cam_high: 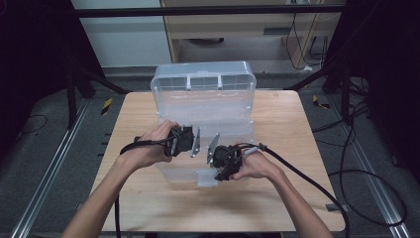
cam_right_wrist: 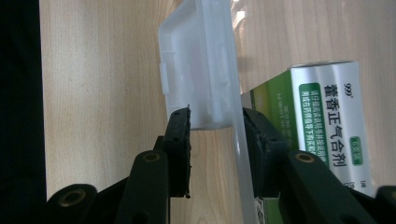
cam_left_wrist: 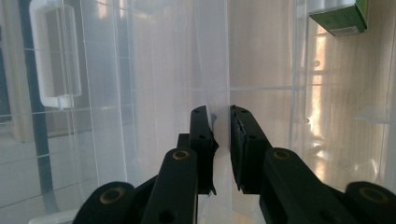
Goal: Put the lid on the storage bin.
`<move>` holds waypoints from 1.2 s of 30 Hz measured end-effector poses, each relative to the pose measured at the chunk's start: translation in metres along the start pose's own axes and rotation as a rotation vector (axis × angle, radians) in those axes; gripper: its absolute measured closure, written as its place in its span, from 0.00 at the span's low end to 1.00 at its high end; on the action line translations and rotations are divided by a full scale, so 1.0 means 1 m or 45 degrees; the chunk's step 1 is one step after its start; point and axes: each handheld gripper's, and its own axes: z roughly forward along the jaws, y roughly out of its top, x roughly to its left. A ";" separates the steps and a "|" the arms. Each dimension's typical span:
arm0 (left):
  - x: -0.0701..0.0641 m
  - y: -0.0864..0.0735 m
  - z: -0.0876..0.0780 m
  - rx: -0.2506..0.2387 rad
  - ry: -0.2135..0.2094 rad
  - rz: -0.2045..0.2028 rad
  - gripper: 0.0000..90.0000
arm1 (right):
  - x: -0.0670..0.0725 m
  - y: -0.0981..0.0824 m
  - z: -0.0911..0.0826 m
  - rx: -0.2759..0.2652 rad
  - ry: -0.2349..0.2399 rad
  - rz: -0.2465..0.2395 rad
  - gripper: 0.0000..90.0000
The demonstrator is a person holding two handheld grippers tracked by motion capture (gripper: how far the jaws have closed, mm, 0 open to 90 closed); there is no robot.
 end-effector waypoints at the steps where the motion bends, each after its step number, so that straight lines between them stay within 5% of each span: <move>1: 0.000 0.000 0.000 0.001 0.002 0.010 0.88 | 0.000 0.000 0.000 -0.002 -0.001 0.000 0.72; 12: -0.003 0.001 -0.001 0.009 -0.015 0.008 0.88 | 0.006 -0.002 -0.001 -0.021 -0.050 0.001 0.65; 22: -0.004 0.001 -0.001 0.001 -0.018 0.001 0.88 | 0.009 -0.004 -0.017 -0.113 -0.037 0.011 0.59; 36: -0.004 0.002 -0.002 0.019 -0.030 -0.009 0.88 | 0.014 -0.015 -0.049 -0.271 -0.119 0.097 0.61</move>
